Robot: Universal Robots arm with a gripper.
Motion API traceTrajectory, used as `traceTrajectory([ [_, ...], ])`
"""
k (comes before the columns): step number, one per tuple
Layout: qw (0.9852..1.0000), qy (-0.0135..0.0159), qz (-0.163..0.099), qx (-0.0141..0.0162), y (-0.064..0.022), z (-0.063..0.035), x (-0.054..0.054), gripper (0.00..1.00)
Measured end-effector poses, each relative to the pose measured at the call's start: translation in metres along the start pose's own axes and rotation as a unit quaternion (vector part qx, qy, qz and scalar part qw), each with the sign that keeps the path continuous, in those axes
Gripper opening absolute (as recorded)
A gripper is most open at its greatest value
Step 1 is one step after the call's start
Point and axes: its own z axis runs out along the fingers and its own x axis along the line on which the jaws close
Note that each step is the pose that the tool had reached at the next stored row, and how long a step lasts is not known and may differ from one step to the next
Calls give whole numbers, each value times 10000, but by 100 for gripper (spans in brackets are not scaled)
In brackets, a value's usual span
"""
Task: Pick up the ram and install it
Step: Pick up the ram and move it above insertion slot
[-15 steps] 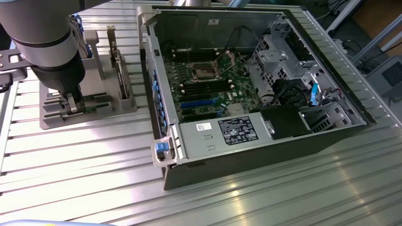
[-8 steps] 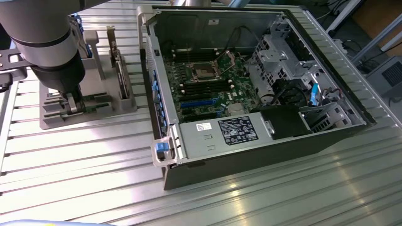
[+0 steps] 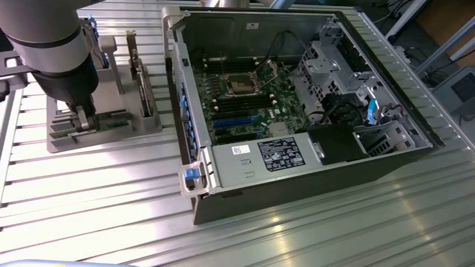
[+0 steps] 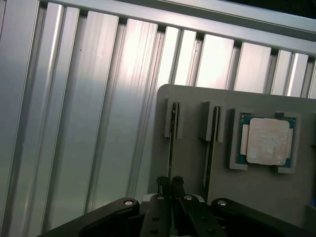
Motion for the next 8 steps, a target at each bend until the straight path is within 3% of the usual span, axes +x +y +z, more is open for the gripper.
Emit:
traceTrajectory([
  [8,10000,0,0,0,7,-148,-3,13],
])
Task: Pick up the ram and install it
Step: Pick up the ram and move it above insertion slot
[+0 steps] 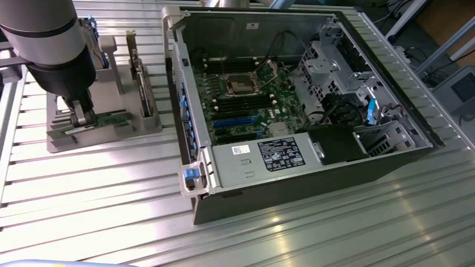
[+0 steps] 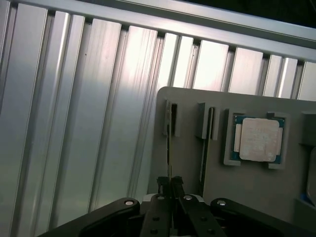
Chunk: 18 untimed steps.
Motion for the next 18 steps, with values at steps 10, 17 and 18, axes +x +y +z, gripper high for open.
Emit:
traceTrajectory([
  [10,10000,0,0,0,10,-228,-5,13],
  [17,10000,0,0,0,17,-379,-9,13],
  [18,10000,0,0,0,18,-406,-9,13],
])
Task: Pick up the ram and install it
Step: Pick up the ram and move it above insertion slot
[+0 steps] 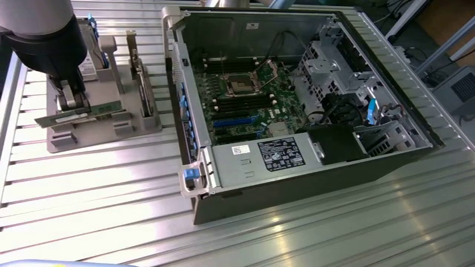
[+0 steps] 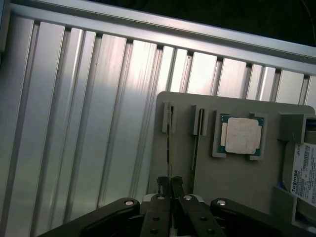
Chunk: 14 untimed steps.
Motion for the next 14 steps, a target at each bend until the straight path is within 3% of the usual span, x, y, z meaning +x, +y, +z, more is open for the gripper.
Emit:
traceTrajectory([
  [14,10000,0,0,0,13,-289,-6,13],
])
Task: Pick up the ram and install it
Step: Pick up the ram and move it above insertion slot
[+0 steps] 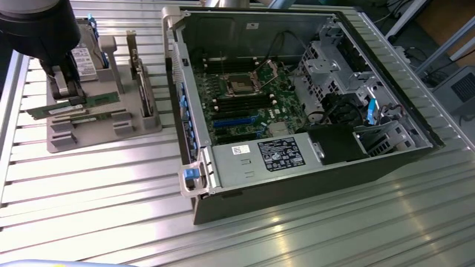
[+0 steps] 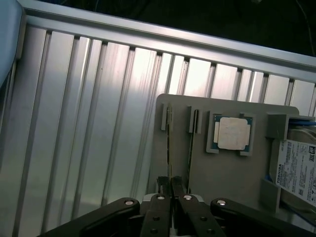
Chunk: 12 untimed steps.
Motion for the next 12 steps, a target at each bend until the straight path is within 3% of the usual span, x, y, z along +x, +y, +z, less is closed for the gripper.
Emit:
traceTrajectory([
  [12,10000,0,0,0,13,-291,-7,13],
])
